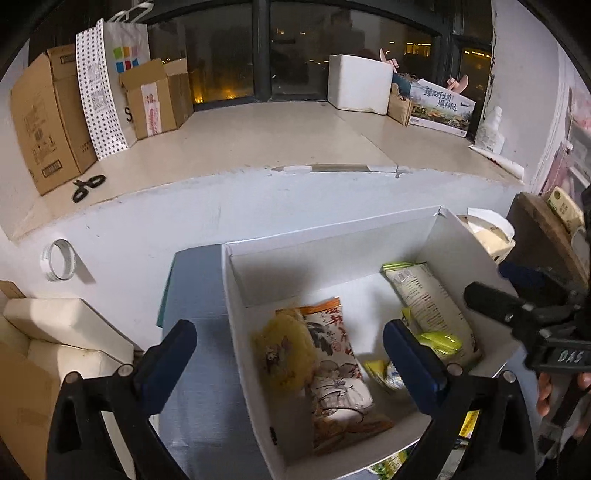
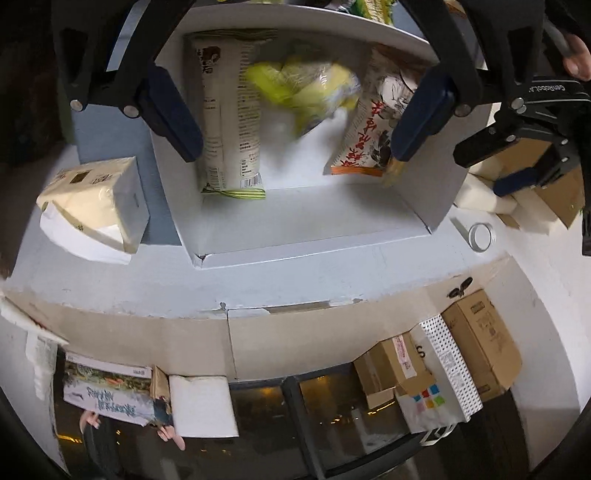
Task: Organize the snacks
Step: 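Withdraw both tools from the box back over the pile, then grasp the black bag with the right tool, then grasp the square cream snack bag with the left tool while the right holds the black bag, then carry both bags into the white box and open both tools, then withdraw both tools from the box back over the pile, then grasp the yellow cracker bag with the right tool while the left grasps the jelly cup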
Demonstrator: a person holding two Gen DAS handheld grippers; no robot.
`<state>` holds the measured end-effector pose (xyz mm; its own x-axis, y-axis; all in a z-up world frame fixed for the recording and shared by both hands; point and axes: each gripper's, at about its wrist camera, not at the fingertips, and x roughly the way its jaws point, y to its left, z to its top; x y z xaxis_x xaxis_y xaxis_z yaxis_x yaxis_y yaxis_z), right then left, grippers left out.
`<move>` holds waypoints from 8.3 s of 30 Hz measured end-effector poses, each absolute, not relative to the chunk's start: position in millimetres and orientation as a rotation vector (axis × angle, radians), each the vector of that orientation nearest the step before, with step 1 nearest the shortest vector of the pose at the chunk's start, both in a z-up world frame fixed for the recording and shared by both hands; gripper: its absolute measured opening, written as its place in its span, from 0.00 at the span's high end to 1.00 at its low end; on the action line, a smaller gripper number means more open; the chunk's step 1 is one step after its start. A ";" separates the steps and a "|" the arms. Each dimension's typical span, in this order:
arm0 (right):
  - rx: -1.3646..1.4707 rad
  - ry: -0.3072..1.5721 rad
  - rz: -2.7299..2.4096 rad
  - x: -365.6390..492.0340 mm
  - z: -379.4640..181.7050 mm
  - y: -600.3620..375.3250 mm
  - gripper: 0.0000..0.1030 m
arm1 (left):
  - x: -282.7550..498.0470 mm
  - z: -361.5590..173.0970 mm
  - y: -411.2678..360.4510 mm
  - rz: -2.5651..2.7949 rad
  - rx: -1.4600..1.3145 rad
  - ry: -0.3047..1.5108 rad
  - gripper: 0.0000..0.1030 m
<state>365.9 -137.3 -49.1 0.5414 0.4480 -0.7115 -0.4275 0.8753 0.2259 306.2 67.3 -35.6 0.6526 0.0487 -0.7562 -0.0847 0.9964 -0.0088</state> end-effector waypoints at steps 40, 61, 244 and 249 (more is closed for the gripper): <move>0.049 0.683 0.664 123.8 -55.1 -252.1 0.00 | 25.5 -3.9 32.5 -0.095 -0.121 0.584 0.00; -0.166 0.903 0.679 216.6 -133.5 -141.7 0.00 | -16.5 -28.9 67.5 -0.021 -0.186 0.598 0.00; -0.091 0.757 0.697 118.1 -72.0 -260.7 0.40 | 156.5 -152.7 58.6 0.089 -0.119 0.981 0.01; -0.084 0.787 0.702 120.3 -81.2 -257.9 0.40 | 160.0 -164.1 61.9 0.078 -0.121 0.979 0.11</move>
<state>120.3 -257.9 -81.2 0.4938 0.5478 -0.6754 -0.6080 0.7727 0.1822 160.0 61.9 -164.1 0.5559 0.0113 -0.8312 -0.1208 0.9904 -0.0673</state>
